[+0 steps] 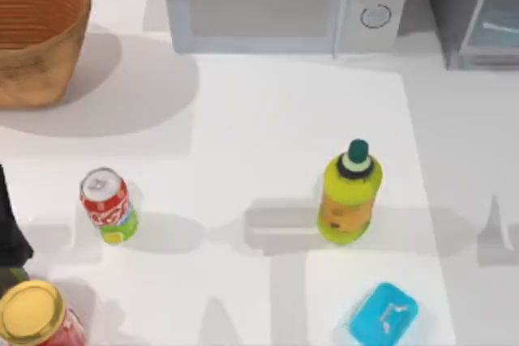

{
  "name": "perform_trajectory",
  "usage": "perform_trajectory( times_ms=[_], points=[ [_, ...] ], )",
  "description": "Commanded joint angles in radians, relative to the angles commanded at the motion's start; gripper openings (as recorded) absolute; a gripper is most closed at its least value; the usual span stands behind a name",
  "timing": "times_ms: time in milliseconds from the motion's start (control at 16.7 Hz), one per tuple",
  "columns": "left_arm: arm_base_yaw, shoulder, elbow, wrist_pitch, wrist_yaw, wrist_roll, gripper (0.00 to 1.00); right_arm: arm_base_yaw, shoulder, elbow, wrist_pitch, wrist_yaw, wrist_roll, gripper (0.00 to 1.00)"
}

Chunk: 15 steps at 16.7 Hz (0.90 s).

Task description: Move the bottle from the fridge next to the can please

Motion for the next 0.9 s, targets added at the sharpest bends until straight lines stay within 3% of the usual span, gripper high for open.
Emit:
perform_trajectory(
  times_ms=[420, 900],
  points=[
    [0.0, 0.0, 0.0, 0.0, 0.0, 0.0, 1.0, -0.027, 0.156, 0.103, 0.117, -0.015, -0.001, 1.0],
    [0.0, 0.0, 0.0, 0.0, 0.0, 0.0, 1.0, -0.106, 0.932, 0.455, 0.521, -0.088, 0.0, 1.0]
  ],
)
